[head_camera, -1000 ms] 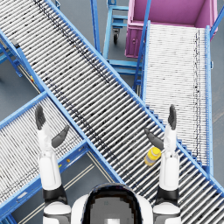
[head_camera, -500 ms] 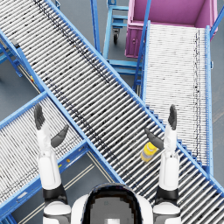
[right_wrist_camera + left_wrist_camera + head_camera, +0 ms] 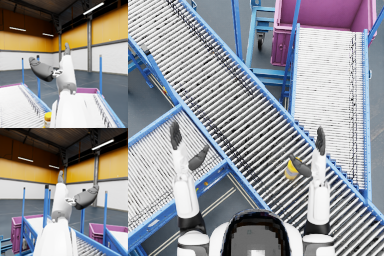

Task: Pick up the oil and place it on the left assembly line, put the cola on the right, and keep Sprite still

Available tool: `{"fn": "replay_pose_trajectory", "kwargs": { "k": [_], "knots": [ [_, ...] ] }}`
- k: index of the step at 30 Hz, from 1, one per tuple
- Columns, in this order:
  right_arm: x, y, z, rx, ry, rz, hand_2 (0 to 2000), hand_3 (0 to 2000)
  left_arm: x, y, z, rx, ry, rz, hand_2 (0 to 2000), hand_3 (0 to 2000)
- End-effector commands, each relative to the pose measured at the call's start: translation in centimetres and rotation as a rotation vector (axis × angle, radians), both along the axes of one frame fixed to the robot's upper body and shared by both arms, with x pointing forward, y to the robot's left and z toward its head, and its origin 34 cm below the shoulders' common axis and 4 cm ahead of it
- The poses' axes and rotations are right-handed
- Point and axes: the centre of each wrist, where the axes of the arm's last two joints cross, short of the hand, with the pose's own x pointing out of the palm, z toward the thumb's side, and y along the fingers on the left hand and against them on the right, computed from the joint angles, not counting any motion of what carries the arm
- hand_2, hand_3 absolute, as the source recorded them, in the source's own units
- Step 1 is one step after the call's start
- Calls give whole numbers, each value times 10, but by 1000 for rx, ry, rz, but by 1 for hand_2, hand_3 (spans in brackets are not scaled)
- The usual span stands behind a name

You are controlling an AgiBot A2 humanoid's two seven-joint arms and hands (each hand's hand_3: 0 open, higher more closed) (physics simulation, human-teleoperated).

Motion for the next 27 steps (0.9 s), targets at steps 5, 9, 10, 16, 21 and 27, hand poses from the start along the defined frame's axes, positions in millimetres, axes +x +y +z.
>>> {"fn": "replay_pose_trajectory", "kwargs": {
  "k": [5, 9, 10, 16, 21, 27],
  "knots": [
    [-15, 12, -20, -4, 78, 50, 0, 0, -2, -1, 4, 3, -20, -2, 0, 0],
    [-16, 13, -38, -1, 157, 55, 0, 0, -5, -3, 5, 4, -29, -7, 0, 0],
    [-15, 15, -44, -2, 184, 64, 0, 0, -3, -2, 1, -2, -11, -5, 0, 0],
    [-16, 16, -73, 0, 303, 68, 0, 0, -5, -5, 4, 2, -25, -14, 0, 0],
    [-11, 16, -104, 4, 429, 65, 0, 0, -1, -6, 6, 6, -28, -21, 0, 0],
    [-6, 21, -127, 8, 518, 79, 0, 0, 2, -8, 5, 6, -20, -30, 0, 0]
  ]
}}
